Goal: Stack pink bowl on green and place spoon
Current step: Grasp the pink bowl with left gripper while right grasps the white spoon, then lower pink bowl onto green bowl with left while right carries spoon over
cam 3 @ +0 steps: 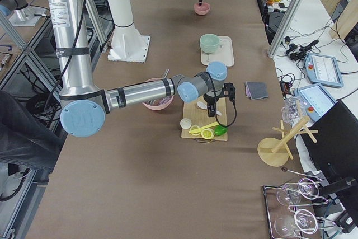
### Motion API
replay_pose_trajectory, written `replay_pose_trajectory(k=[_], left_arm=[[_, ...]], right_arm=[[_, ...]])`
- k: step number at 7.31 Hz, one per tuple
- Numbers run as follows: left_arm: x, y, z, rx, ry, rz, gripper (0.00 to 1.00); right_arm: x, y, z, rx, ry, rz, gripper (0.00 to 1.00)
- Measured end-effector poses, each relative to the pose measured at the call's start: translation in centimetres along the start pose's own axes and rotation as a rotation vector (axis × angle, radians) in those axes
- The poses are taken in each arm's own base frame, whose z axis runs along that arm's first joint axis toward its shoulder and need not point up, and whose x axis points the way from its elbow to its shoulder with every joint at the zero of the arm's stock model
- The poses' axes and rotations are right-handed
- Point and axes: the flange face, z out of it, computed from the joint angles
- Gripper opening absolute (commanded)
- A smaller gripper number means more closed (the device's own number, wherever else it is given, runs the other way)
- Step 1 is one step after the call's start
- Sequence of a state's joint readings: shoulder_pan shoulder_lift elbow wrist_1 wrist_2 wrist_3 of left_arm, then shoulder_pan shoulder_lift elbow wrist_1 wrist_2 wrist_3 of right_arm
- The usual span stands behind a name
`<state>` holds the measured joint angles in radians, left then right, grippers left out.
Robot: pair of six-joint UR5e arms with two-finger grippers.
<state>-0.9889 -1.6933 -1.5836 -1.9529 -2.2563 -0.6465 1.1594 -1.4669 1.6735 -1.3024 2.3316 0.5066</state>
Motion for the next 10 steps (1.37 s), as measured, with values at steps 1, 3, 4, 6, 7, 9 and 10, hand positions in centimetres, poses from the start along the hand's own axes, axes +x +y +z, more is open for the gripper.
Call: replay_pose_trajectory(k=[1,3,4,6,7,9,10], left_arm=[[1.0,-0.6,-0.3,-0.003,0.015,0.005,0.0],[6.5,-3.9,-3.1,-0.032,0.086,-0.014,0.0],[11.2,-6.4,-5.6,-0.027,0.116,-0.07,0.0],[20.0,-9.5,-10.1,0.004,0.173,-0.167,0.0],[24.5,-10.1,-11.2,0.019,0.193,-0.19,0.0],[31.9,-10.1,-12.0,0.043,0.213,-0.216,0.0],[34.4,-10.3,-12.2,0.053,0.218,-0.221,0.0]], right_arm=[[-0.2,-0.1,0.0,0.0,-0.001,-0.001,0.79],[-2.0,-0.7,0.3,0.002,-0.005,0.016,0.78],[-3.0,-0.7,1.3,-0.007,0.004,0.03,0.78],[-4.1,-0.4,4.2,-0.041,0.033,0.083,0.78],[-4.5,-0.9,5.3,-0.054,0.04,0.142,0.74],[-5.3,-2.6,7.1,-0.07,0.053,0.256,0.71],[-5.4,-3.3,7.6,-0.075,0.059,0.288,0.68]])
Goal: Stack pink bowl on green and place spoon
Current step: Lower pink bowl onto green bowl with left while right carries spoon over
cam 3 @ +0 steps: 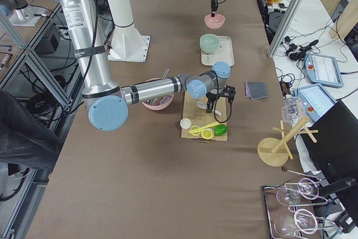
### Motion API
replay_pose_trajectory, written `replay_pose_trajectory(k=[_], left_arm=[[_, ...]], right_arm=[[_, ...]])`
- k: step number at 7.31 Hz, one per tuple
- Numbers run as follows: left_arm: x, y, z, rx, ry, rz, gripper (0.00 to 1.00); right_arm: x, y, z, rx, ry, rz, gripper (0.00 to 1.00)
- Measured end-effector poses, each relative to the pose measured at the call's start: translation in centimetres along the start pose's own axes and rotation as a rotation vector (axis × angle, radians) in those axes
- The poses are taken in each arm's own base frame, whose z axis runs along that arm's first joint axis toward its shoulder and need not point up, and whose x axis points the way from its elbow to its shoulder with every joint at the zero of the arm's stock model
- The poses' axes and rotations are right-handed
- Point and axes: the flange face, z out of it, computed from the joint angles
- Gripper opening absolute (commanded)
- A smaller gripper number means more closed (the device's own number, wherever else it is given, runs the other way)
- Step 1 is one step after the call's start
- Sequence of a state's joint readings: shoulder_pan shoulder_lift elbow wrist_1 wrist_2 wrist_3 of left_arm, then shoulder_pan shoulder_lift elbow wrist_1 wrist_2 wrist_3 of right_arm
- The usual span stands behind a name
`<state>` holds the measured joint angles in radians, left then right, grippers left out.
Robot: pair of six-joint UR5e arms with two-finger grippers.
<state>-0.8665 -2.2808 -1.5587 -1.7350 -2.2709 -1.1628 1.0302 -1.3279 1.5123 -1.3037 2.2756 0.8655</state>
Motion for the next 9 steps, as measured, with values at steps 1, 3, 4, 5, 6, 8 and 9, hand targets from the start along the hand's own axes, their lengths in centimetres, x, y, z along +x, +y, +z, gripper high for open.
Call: replay_pose_trajectory(k=[1,3,4,5,6,8,9], left_arm=[[1.8,0.3,0.5,0.007,0.0,-0.001,0.0],[4.5,1.3,1.2,0.009,0.008,-0.008,0.0],[5.4,1.7,1.6,0.008,0.009,-0.009,0.0],[5.9,2.1,2.2,0.013,0.002,-0.005,0.0],[6.2,2.5,2.7,0.019,-0.002,-0.001,0.0],[6.4,2.8,3.3,0.019,-0.007,0.004,0.0],[6.3,2.8,3.6,0.018,-0.01,0.004,0.12]], right_arm=[[-0.7,-0.8,0.3,-0.002,0.001,0.029,0.62],[-1.1,-1.5,1.1,-0.01,0.007,0.067,0.44],[-1.1,-1.6,1.4,-0.014,0.011,0.073,0.33],[-0.9,-1.7,1.8,-0.02,0.014,0.077,0.19],[-0.7,-1.6,2.0,-0.024,0.017,0.08,0.0],[-0.8,-1.6,2.1,-0.028,0.016,0.081,0.0],[-1.2,-1.6,1.9,-0.026,0.011,0.078,0.0]])
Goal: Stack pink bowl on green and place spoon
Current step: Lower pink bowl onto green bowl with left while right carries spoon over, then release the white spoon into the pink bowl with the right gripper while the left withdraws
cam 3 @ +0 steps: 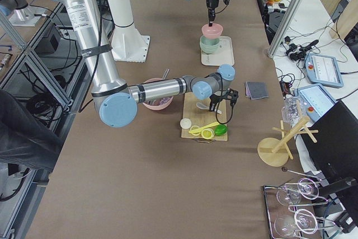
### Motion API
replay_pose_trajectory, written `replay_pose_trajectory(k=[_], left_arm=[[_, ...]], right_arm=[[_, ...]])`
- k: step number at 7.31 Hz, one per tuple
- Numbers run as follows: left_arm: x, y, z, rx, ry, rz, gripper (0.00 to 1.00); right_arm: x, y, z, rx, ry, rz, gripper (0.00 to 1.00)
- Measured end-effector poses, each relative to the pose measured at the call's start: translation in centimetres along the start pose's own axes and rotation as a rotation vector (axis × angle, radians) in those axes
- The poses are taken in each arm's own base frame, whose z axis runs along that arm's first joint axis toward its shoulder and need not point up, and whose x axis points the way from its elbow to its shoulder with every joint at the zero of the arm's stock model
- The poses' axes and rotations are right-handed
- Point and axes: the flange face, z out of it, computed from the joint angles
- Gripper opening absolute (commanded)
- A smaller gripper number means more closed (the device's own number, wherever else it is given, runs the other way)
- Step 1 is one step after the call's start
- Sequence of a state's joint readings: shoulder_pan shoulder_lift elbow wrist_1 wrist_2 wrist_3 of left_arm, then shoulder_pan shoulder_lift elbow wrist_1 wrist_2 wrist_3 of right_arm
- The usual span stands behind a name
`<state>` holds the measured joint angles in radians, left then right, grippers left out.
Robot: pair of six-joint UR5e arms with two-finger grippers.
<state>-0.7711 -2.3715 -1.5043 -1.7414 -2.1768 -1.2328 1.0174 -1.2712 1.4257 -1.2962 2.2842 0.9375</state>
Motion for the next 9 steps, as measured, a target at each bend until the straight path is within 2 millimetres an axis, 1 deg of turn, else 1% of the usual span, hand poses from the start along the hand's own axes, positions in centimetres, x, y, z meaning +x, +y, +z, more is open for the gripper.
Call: replay_pose_trajectory(k=[1,2,3,4,5,6,7,8,9], left_arm=[[-0.1,0.1,0.6,0.002,-0.007,0.001,0.98],[0.0,0.5,1.4,0.015,-0.013,0.011,0.98],[0.2,0.9,2.1,0.033,-0.01,0.025,0.98],[0.2,1.1,2.2,0.044,-0.005,0.037,0.98],[-0.5,0.5,1.7,0.047,0.0,0.045,0.98],[-2.8,-0.9,0.4,0.034,0.004,0.059,0.98],[-7.1,-2.4,-1.6,0.007,0.01,0.092,0.98],[-13.1,-3.6,-3.9,-0.012,0.014,0.139,0.98],[-18.9,-4.3,-5.9,-0.025,0.014,0.186,0.98]], right_arm=[[-0.5,0.0,-0.3,0.003,-0.007,-0.006,0.0],[-1.7,0.0,-1.2,0.012,-0.021,-0.018,0.0],[-3.5,-0.1,-2.5,0.023,-0.044,-0.032,0.0],[-5.7,-0.3,-4.0,0.033,-0.071,-0.033,0.0],[-8.8,-0.3,-5.5,0.043,-0.103,-0.011,0.0],[-13.1,0.1,-7.0,0.049,-0.139,0.031,0.0],[-17.9,1.1,-8.4,0.047,-0.177,0.082,0.0],[-23.0,2.8,-9.3,0.044,-0.21,0.131,0.0],[-27.6,4.7,-9.9,0.053,-0.236,0.172,0.0]])
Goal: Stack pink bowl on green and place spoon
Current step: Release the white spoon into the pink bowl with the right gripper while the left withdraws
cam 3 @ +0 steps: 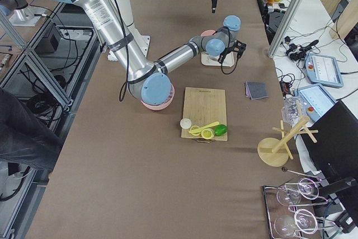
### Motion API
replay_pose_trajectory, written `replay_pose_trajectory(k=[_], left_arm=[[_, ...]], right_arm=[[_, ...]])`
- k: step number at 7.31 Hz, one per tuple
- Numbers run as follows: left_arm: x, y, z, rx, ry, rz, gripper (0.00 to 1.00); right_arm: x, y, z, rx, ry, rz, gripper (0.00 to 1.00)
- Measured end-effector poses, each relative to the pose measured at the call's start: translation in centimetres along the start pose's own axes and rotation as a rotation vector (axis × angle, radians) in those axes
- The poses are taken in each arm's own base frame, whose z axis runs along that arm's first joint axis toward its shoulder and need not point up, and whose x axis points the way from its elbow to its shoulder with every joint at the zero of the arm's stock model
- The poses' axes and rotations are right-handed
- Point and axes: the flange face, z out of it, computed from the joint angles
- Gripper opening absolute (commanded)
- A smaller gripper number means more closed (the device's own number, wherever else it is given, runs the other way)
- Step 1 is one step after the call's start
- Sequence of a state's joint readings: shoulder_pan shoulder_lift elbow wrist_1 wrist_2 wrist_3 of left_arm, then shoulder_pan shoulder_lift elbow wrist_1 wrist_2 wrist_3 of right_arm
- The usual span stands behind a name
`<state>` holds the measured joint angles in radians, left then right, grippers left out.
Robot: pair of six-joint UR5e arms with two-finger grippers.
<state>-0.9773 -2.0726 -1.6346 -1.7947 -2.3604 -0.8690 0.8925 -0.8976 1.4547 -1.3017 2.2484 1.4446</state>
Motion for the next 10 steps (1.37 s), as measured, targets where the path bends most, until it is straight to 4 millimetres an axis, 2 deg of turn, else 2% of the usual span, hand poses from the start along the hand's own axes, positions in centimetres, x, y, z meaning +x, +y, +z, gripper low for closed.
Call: replay_pose_trajectory(k=[1,2,4,5,6,7,8,9,10], left_arm=[[-4.9,0.5,-1.5,-0.009,-0.001,0.03,0.98],[-7.8,0.8,-2.6,-0.007,-0.006,0.042,0.98],[-9.5,0.9,-3.1,-0.006,-0.01,0.045,0.98],[-9.7,1.0,-3.1,-0.006,-0.011,0.045,0.98],[-9.7,0.9,-3.1,-0.006,-0.011,0.046,0.98],[-9.7,0.9,-3.1,-0.007,-0.011,0.046,0.98],[-9.7,0.9,-3.0,-0.008,-0.012,0.046,0.98],[-9.6,0.9,-3.0,-0.008,-0.013,0.045,0.98],[-9.7,0.8,-3.1,-0.008,-0.013,0.044,0.98]], right_arm=[[-3.8,2.8,0.3,0.016,-0.025,0.036,0.0],[-7.0,5.3,0.8,0.029,-0.044,0.061,0.0],[-11.7,8.7,2.9,0.058,-0.082,0.089,0.0],[-12.6,9.9,4.1,0.067,-0.105,0.1,0.99],[-13.0,10.8,5.1,0.074,-0.117,0.102,1.0],[-13.0,11.4,5.5,0.077,-0.125,0.099,1.0],[-11.3,10.7,5.0,0.068,-0.125,0.096,1.0],[-6.6,8.0,3.3,0.046,-0.114,0.073,1.0],[-1.1,3.9,0.4,0.017,-0.101,0.034,1.0]])
